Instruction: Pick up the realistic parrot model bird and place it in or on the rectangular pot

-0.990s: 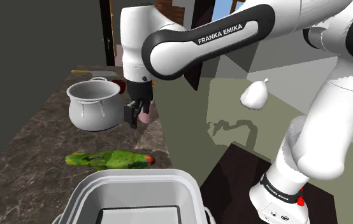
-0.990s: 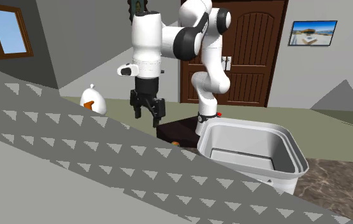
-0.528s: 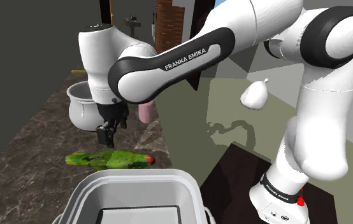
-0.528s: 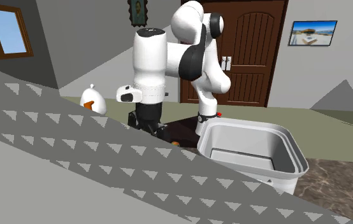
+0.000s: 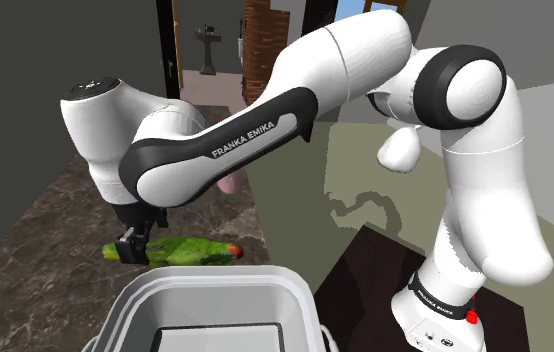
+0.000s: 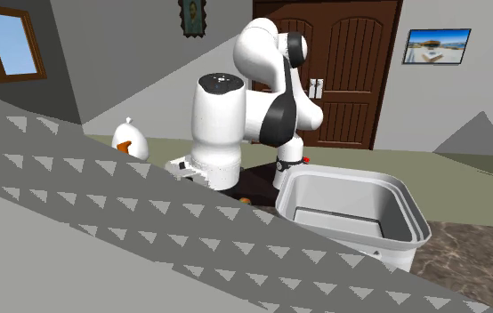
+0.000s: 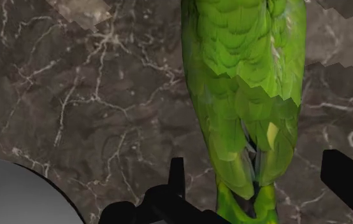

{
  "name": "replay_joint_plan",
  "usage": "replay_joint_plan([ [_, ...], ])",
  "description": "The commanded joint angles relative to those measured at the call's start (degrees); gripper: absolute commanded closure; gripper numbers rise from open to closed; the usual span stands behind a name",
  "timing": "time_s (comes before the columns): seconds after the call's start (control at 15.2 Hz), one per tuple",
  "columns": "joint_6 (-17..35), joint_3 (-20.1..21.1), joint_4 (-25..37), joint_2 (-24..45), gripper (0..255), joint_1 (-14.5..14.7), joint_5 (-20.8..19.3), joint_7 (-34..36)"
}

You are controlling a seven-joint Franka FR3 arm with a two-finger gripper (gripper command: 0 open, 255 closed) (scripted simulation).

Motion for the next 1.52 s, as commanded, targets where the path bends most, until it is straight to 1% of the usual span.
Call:
replay_joint_plan([
  [0.0, 0.99, -0.19, -0.17, 0.94, 0, 0.22, -0.5, 0.23],
  [0.33, 3.74, -0.68, -1.68, 2.26, 0, 0.09, -1.26, 0.72],
  [0.79, 3.73, -0.68, -1.68, 2.26, 0, 0.09, -1.26, 0.72],
  [0.86, 3.73, -0.68, -1.68, 2.26, 255, 0.09, -1.26, 0.72],
  [1.45, 3.74, -0.68, -1.68, 2.26, 255, 0.09, -1.26, 0.72],
])
